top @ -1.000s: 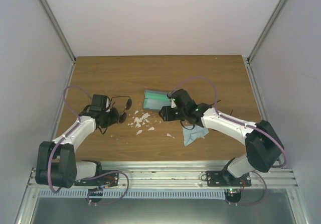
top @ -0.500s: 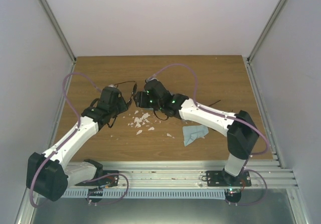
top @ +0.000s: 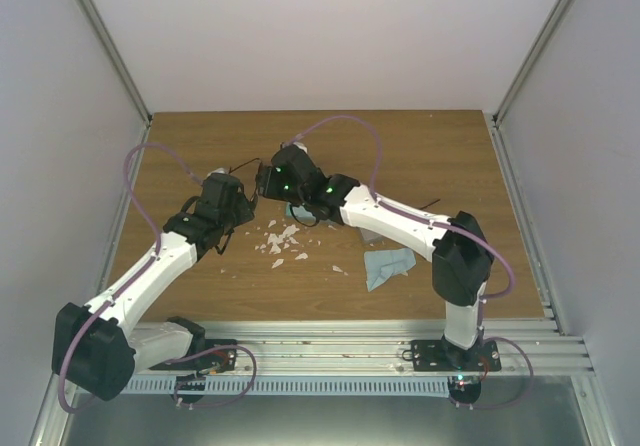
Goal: Organize the sunglasses
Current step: Pick up the sunglasses from the center of the board.
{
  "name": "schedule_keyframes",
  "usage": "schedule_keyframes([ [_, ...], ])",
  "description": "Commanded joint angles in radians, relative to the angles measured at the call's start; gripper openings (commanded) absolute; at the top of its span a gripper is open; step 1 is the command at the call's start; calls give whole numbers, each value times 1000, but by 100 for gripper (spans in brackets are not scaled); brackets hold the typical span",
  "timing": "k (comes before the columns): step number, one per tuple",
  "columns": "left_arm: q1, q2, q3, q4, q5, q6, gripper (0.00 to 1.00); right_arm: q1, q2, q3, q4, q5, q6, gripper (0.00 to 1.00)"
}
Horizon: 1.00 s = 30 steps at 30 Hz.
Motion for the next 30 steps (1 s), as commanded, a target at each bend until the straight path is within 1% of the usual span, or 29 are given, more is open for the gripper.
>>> schedule_keyframes([
  [1, -8, 2, 12, 56, -47, 1, 0, 11, 25, 19, -13, 26, 13, 55],
  [10, -7, 12, 8, 79, -40, 16, 0, 18, 112, 116, -81, -21, -13, 43],
  [19, -7, 49, 20, 73, -60, 19, 0, 32, 124, 138, -118, 8, -35, 43],
  [22, -7, 51, 21, 71, -59, 18, 0, 32, 125, 138, -124, 15, -39, 32],
  [25, -7, 46, 19, 73, -53, 18, 0, 32, 129, 147, -126, 11, -41, 26],
  [30, -7, 31, 7, 92, -42, 27, 0, 32, 150, 168, -137, -21, -33, 23],
])
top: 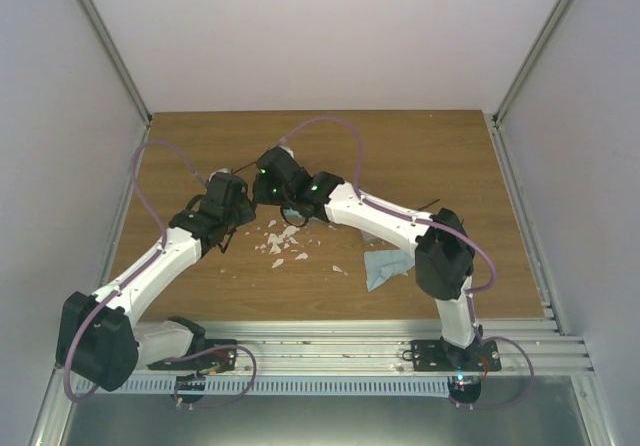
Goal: Organize the sunglasses
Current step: Pick up the sunglasses from the center of the board.
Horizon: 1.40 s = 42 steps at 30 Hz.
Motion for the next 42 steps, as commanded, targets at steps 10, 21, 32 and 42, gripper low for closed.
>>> schedule_keyframes([
  [10, -5, -32, 2, 96, -21, 22, 0, 6, 75, 82, -57, -1, 8, 24],
  [21, -5, -109, 9, 45, 39, 25, 23, 6, 57, 100, -52, 38, 5, 1],
  [32, -4, -232, 70, 16, 192, 106, 47, -68, -76, -68, 162, -127, -137, 0],
  [42, -2, -366, 107, 150, 510, 214, 52, -220, -295, -314, 308, -599, -356, 0],
])
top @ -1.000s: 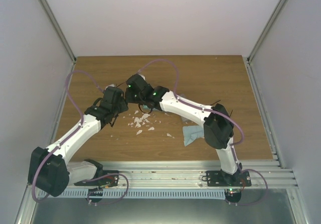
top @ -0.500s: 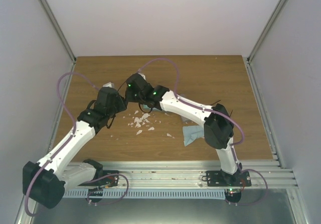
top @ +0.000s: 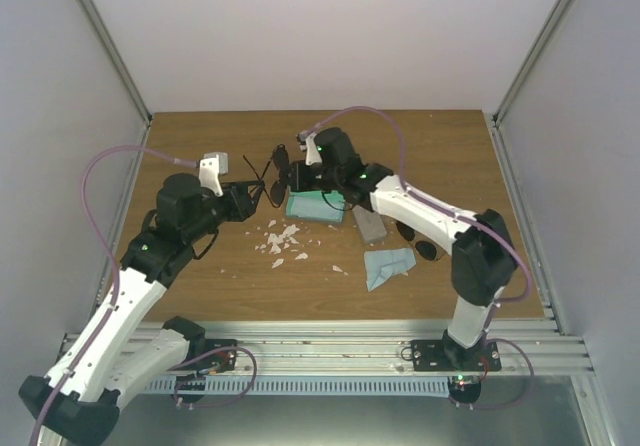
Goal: Organize the sunglasses
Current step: Pick up the sunglasses from the center of the board, then fold the sunglasses.
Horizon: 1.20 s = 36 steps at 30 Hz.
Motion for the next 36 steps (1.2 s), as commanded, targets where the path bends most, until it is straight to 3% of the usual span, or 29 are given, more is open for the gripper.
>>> schedule_keyframes([
  [1, -2, -29, 30, 120, 164, 45, 51, -35, -138, -78, 116, -244, -121, 0],
  [6, -1, 13, 51, 176, 322, 44, 42, -90, -214, -182, 201, -443, -68, 1],
  [13, 0, 45, 71, 156, 260, 23, 41, -92, -250, -236, 225, -536, -66, 1],
  [20, 2, 109, 96, 144, 303, 7, 29, -93, -265, -240, 212, -590, -100, 0],
  [24, 4, 124, 114, 99, 269, 11, 42, -93, -270, -237, 195, -559, -108, 1],
  [28, 6, 129, 135, 27, 172, 18, 42, -93, -272, -240, 194, -559, -118, 0],
  [33, 10, 152, 157, 40, 251, 49, 51, -93, -270, -244, 189, -565, -119, 1],
  [36, 10, 134, 179, 19, 171, 53, 51, -93, -275, -248, 192, -550, -106, 0],
])
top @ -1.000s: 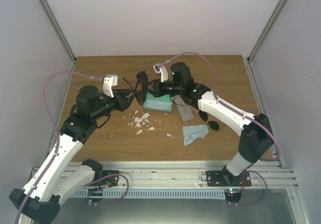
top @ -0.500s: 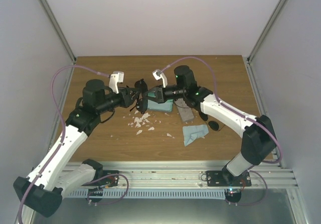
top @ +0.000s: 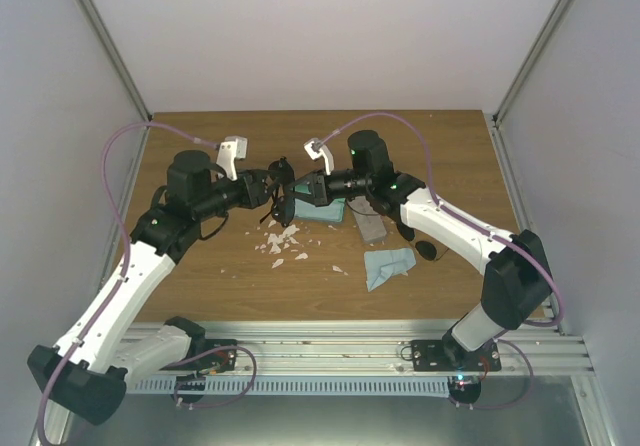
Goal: Organize the sunglasses
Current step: Fold the sunglasses.
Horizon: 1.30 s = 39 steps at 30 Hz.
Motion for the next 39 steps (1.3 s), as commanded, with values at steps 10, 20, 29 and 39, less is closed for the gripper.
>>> schedule_keyframes([
  [10, 8, -151, -99, 72, -37, -61, 29, -5, -41, -5, 27, 123, 77, 1],
  [20, 7, -133, -181, 120, 285, 14, 59, -6, 4, 41, 19, 96, 106, 1],
  [29, 6, -95, -52, 40, 339, 101, 39, -6, 20, 34, -64, 154, 69, 1],
  [39, 12, -72, 29, 69, 198, 31, 38, -6, 29, -7, -68, 164, 49, 0],
])
